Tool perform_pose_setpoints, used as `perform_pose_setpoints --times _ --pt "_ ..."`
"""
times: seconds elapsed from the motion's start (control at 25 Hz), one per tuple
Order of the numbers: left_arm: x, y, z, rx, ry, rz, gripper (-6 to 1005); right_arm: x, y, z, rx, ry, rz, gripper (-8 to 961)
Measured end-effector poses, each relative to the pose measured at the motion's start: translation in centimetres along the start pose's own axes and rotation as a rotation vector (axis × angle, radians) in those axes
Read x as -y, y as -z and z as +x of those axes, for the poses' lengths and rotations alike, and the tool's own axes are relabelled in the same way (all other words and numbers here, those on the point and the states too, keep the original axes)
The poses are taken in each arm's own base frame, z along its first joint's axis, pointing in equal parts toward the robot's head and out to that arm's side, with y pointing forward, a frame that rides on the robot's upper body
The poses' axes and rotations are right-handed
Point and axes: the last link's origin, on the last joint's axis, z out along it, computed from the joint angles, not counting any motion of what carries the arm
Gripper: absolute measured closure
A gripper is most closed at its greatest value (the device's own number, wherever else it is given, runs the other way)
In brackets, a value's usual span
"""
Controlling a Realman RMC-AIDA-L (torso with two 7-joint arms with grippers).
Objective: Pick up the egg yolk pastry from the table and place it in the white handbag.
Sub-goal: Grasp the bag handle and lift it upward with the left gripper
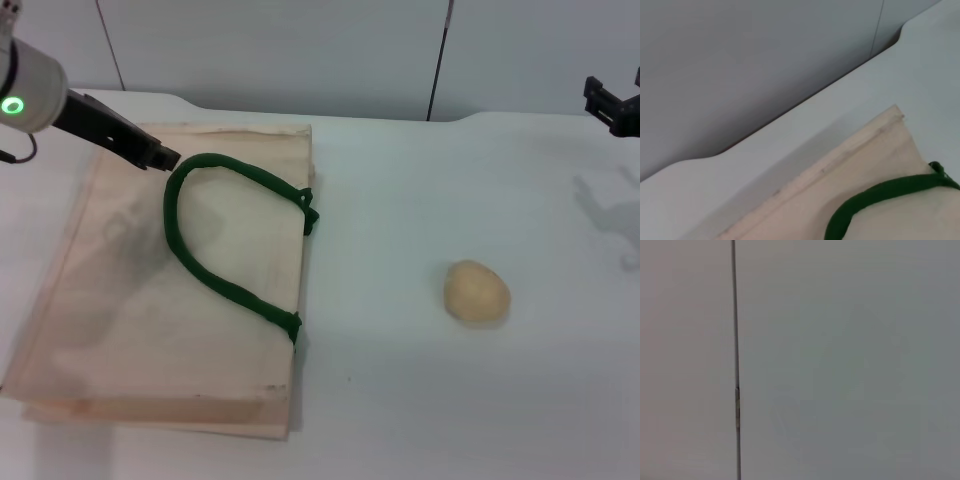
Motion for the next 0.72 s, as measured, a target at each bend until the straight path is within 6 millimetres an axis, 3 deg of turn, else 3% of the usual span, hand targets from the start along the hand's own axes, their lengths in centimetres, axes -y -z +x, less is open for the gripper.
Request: perform_pose_setpoints --times 0.72 --pt "0.7 -2.5 -0.6 0.066 0.007 0.056 644 -0.1 0.1 0.0 0.007 -0.008 -0.009 256"
